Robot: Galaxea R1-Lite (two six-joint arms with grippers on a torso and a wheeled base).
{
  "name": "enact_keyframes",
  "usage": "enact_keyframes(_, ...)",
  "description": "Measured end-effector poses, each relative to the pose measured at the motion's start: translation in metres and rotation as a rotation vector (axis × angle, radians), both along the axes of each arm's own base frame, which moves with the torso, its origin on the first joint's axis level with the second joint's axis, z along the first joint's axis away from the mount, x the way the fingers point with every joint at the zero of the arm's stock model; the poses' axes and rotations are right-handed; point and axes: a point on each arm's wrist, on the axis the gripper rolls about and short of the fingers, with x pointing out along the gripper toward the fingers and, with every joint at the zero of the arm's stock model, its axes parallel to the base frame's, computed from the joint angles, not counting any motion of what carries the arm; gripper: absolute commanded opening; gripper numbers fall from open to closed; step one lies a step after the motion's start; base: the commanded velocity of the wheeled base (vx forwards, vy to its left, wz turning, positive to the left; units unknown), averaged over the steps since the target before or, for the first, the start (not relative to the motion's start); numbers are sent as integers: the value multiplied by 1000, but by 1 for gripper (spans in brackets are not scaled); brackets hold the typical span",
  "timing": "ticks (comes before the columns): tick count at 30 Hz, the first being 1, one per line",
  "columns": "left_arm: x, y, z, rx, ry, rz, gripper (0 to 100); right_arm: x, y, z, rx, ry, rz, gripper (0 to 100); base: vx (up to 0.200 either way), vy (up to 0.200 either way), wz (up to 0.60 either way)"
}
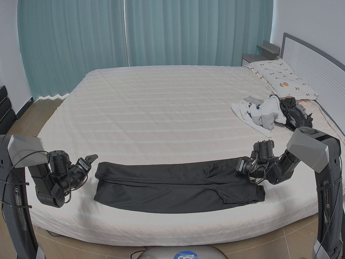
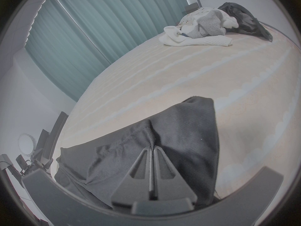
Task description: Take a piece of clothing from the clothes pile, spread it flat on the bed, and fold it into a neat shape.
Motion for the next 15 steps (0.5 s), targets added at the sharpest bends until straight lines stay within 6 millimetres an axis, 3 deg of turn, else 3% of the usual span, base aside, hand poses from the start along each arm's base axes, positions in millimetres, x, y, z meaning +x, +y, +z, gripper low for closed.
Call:
enact_keyframes(8,0,0,-1,0,4,0,100,-4,-7,2,-18,-5,-9,0,0,0,0)
enact_keyframes(9,0,0,-2,0,6,-1,100,-5,-7,2,-18,-6,-9,100,0,0,0)
enact_keyframes(15,0,0,-3,0,7,0,100,-4,-7,7,-13,-20,-14,100,0,0,0)
